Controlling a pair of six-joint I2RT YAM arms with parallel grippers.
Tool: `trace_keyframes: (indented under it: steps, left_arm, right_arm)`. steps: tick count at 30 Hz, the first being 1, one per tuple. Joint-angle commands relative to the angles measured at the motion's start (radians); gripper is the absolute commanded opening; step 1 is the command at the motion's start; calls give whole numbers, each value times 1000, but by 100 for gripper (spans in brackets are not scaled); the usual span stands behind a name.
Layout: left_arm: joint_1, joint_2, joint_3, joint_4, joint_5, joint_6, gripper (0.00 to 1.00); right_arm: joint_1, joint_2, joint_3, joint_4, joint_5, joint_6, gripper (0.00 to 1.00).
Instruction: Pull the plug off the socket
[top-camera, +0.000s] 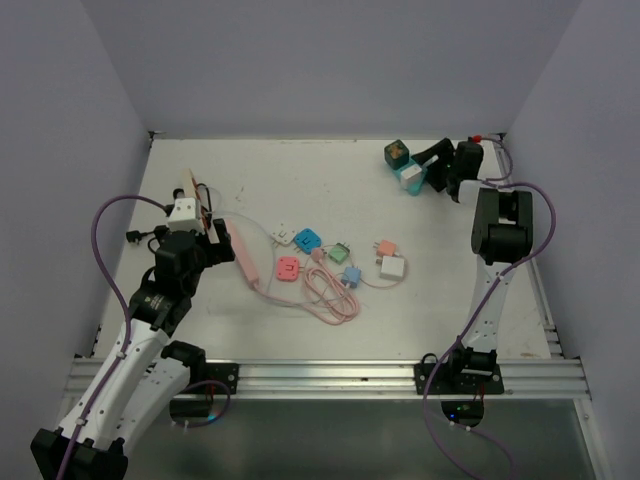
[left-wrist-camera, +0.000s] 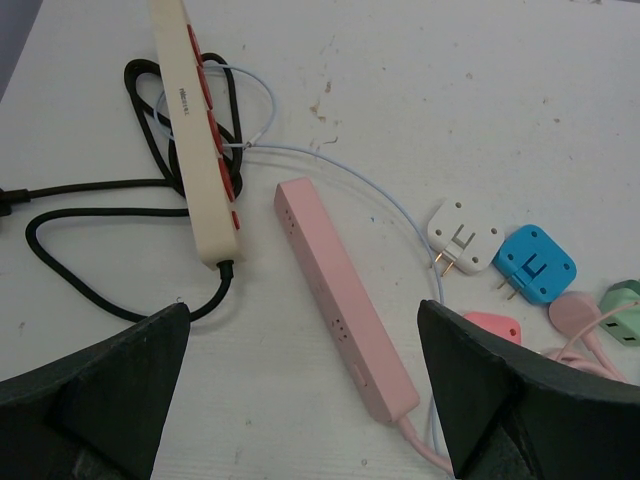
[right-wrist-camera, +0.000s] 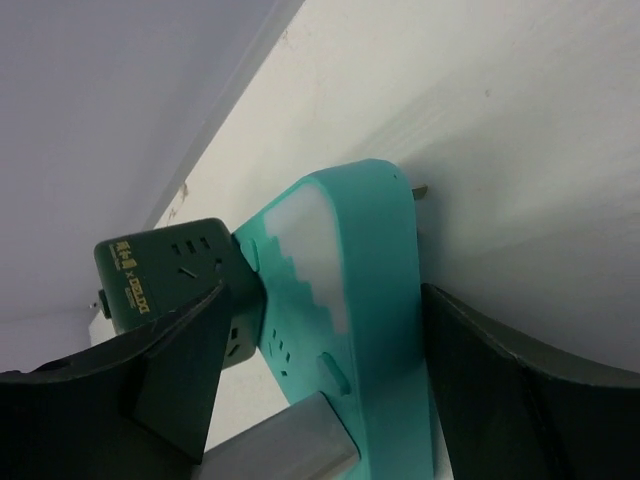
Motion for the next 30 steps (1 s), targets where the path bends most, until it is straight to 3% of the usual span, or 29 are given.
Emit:
trace_keyframes:
  steps: [1, 7, 11, 18, 30]
  left_arm:
    - [6, -4, -5, 56, -4, 24, 99]
    - [6, -6, -6, 59, 8, 24, 100]
    - [6, -4, -6, 57, 10, 24, 100]
    - [6, -3, -3, 57, 18, 24, 100]
    - [6, 0, 1, 67, 117, 20, 100]
  right_arm:
    - [10, -27, -57, 73, -126, -44, 78]
    - [11, -27, -82, 123, -236, -58, 56]
    - [13, -38, -114, 185, -287, -50, 29]
    - [19, -121, -177, 194, -314, -70, 1]
    - [164, -418, -372, 108, -226, -154, 0]
